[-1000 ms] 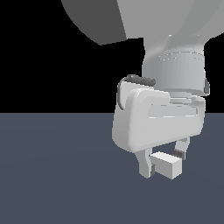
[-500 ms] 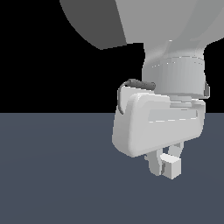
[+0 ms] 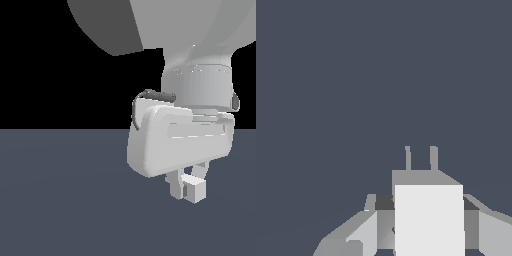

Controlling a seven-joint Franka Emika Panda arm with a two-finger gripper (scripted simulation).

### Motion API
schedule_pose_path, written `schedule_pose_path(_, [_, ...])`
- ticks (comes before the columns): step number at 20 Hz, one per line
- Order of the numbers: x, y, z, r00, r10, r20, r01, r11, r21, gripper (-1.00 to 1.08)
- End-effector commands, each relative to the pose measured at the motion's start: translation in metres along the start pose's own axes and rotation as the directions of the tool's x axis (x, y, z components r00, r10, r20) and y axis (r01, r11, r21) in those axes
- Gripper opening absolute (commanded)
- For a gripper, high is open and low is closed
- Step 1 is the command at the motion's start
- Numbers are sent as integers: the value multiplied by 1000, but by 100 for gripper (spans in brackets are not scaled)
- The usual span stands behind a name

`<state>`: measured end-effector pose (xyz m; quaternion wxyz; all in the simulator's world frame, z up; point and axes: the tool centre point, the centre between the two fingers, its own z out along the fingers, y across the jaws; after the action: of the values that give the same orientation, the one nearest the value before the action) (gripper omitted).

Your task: Plug the charger into the wall socket.

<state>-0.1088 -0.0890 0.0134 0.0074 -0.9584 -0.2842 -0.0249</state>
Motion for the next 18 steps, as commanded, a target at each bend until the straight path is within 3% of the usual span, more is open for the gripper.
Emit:
schedule_pose_path(1, [2,-1,-2,1000,17,-1,-17,1000,-1,-100])
schedule_pose_path(10, [19,-3,-14,988,152,-2,-152,988,-7,-100])
schedule_pose_path(18, [43,-3,-32,942,335,-6,-335,942,-16,-100])
